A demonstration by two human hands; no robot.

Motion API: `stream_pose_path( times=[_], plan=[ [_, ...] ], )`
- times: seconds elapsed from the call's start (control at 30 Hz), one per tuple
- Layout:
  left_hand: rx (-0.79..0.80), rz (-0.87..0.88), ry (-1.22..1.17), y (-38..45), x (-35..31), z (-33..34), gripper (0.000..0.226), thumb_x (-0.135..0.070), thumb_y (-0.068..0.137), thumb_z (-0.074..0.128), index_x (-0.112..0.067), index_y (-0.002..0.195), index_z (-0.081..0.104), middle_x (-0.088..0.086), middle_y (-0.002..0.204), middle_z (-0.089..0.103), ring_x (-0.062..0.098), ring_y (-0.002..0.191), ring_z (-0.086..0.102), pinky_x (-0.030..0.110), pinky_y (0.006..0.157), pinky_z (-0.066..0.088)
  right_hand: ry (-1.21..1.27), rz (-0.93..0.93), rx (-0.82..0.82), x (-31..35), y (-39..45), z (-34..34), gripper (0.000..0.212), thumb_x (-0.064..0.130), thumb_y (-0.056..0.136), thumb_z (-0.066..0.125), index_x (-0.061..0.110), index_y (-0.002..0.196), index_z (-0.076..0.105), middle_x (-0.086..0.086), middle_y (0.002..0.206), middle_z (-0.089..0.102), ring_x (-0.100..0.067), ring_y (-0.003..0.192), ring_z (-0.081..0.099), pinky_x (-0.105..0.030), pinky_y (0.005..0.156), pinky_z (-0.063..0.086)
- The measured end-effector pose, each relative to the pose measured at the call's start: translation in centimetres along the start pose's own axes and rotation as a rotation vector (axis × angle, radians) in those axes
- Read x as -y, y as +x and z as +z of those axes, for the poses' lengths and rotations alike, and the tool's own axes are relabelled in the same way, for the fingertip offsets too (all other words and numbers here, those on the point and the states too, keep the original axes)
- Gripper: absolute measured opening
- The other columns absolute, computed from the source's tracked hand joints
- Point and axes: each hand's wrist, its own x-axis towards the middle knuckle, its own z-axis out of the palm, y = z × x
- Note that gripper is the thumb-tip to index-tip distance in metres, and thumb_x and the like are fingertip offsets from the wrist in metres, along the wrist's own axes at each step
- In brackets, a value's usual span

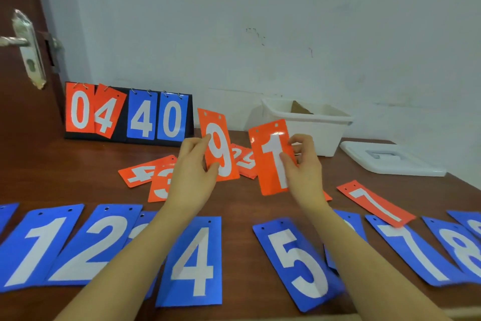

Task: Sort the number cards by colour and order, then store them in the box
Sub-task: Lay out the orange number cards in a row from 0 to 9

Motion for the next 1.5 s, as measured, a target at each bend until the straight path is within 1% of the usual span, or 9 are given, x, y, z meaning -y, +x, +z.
stream_pose_path(
  times=[0.2,0.3,0.43,0.6,0.77,0.93,1.2,1.33,1.5],
  plan=[
    [0.118,0.075,-0.231,-1.9,-5.1,3.8,0.045,-0.017,0.091,0.055,-0.022,0.134,0.045,-0.008,0.116,0.045,0.007,0.078,0.058,0.016,0.075,0.049,0.314,0.094,-0.103,1.4,-1.2,-5.4,0.031,0.012,0.087,0.063,0.023,0.112,0.047,-0.005,0.106,0.063,-0.017,0.094,0.065,-0.032,0.077,0.056],
    [0.178,0.035,-0.483,-3.2,-8.6,6.8,0.039,-0.021,0.088,0.06,-0.024,0.126,0.052,-0.006,0.112,0.05,0.0,0.073,0.057,0.008,0.071,0.045,0.323,0.101,-0.121,0.9,-1.7,-7.8,0.03,0.006,0.084,0.065,0.02,0.106,0.05,-0.003,0.094,0.064,-0.017,0.087,0.065,-0.031,0.075,0.055],
    [0.167,-0.014,-0.599,-4.1,-11.9,11.1,0.051,-0.009,0.08,0.068,-0.032,0.122,0.05,-0.016,0.107,0.049,0.024,0.088,0.063,0.034,0.081,0.055,0.233,0.078,-0.205,-1.2,-1.9,-10.8,0.027,0.007,0.083,0.067,0.027,0.093,0.051,-0.001,0.087,0.062,-0.013,0.078,0.059,-0.02,0.069,0.051],
    [0.266,-0.046,-0.721,-4.2,-14.6,15.4,0.05,-0.004,0.085,0.061,-0.025,0.129,0.048,-0.01,0.113,0.05,0.006,0.098,0.063,0.028,0.083,0.055,0.25,0.263,-0.182,-3.6,-0.9,-15.8,0.025,0.014,0.092,0.055,0.021,0.116,0.049,0.005,0.094,0.063,-0.009,0.085,0.063,-0.019,0.065,0.05],
    [0.302,0.008,-0.554,-3.2,-16.0,19.9,0.053,-0.006,0.085,0.06,-0.034,0.128,0.047,-0.004,0.119,0.051,0.02,0.083,0.065,0.038,0.08,0.056,0.263,0.269,-0.264,-5.1,0.6,-19.1,0.029,0.002,0.083,0.062,0.017,0.106,0.053,-0.008,0.078,0.067,-0.016,0.07,0.065,-0.025,0.061,0.054],
    [0.297,0.016,-0.503,-1.8,-17.3,24.3,0.05,-0.008,0.082,0.063,-0.03,0.126,0.052,0.002,0.112,0.057,0.019,0.075,0.065,0.037,0.078,0.056,0.229,0.309,-0.378,-7.7,2.7,-21.6,0.02,0.01,0.082,0.068,0.023,0.094,0.06,-0.01,0.081,0.07,-0.022,0.077,0.069,-0.033,0.063,0.057],
    [0.272,0.105,-0.42,-0.6,-20.1,31.4,0.046,-0.001,0.082,0.058,-0.022,0.124,0.057,-0.004,0.082,0.048,0.01,0.067,0.054,0.0,0.069,0.037,0.135,0.274,-0.403,-12.5,5.6,-27.2,0.024,0.003,0.087,0.057,0.018,0.104,0.067,0.003,0.071,0.064,0.002,0.061,0.061,-0.014,0.056,0.048],
    [0.286,0.097,-0.388,0.1,-20.0,34.6,0.045,0.0,0.082,0.059,-0.021,0.122,0.059,-0.009,0.079,0.045,0.01,0.066,0.053,-0.002,0.068,0.035,0.009,0.25,-0.434,-15.8,7.0,-29.9,0.026,0.003,0.088,0.055,0.02,0.104,0.066,0.004,0.072,0.064,-0.001,0.064,0.063,-0.014,0.055,0.049],
    [0.323,0.066,-0.342,0.9,-18.7,36.7,0.043,-0.004,0.084,0.06,-0.02,0.124,0.057,-0.007,0.085,0.048,0.018,0.079,0.06,0.004,0.071,0.039,-0.465,0.296,-0.301,-20.3,9.5,-33.1,0.031,0.001,0.087,0.05,0.011,0.113,0.064,-0.002,0.096,0.066,-0.016,0.088,0.061,-0.025,0.08,0.051]
  ],
)
